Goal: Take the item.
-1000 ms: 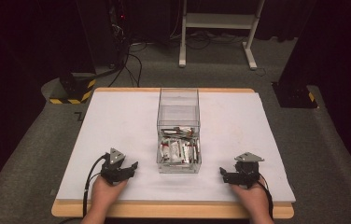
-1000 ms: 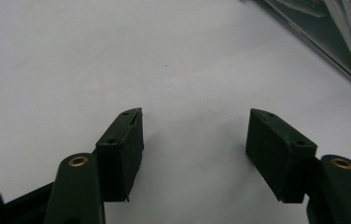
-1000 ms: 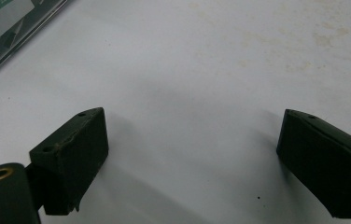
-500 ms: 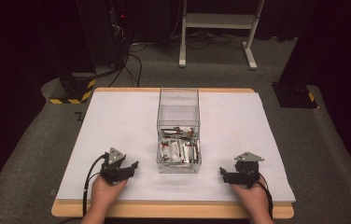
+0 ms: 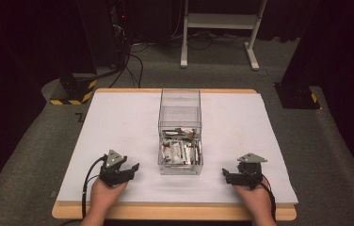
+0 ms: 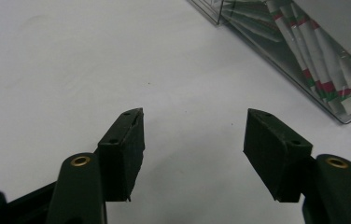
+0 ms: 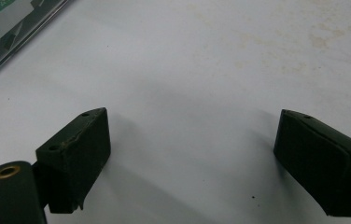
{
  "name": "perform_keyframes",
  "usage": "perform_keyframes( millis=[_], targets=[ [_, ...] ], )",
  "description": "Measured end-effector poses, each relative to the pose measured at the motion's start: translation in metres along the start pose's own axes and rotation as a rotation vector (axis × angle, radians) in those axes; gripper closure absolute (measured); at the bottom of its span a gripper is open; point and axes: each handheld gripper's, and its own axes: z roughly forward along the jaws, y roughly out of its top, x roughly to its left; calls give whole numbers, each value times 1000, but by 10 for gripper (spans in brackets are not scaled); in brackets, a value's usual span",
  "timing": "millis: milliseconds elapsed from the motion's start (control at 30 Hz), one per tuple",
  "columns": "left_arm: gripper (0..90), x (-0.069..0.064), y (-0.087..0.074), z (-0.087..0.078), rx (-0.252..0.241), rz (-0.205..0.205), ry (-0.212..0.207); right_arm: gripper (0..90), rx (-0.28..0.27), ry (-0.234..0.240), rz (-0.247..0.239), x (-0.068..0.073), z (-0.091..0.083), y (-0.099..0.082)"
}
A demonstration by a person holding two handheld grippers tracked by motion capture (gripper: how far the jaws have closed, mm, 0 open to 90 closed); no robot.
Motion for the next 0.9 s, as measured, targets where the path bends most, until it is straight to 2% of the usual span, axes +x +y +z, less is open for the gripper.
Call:
perform_keyframes(
  millis=[67, 167, 467, 900],
  targets=[
    [383, -1, 1, -1, -8, -4, -8, 126, -8, 3, 9, -1, -1, 0],
    [385, -4, 3, -4, -24, 15, -20, 127, -27, 11, 28, -5, -3, 0],
    [386, -8, 7, -10, -73, 13, -35, 126, -30, -8, 31, -7, -3, 0],
    [383, -14, 12, -14, -99, 14, -54, 126, -14, -21, 35, -7, -1, -1]
  ],
)
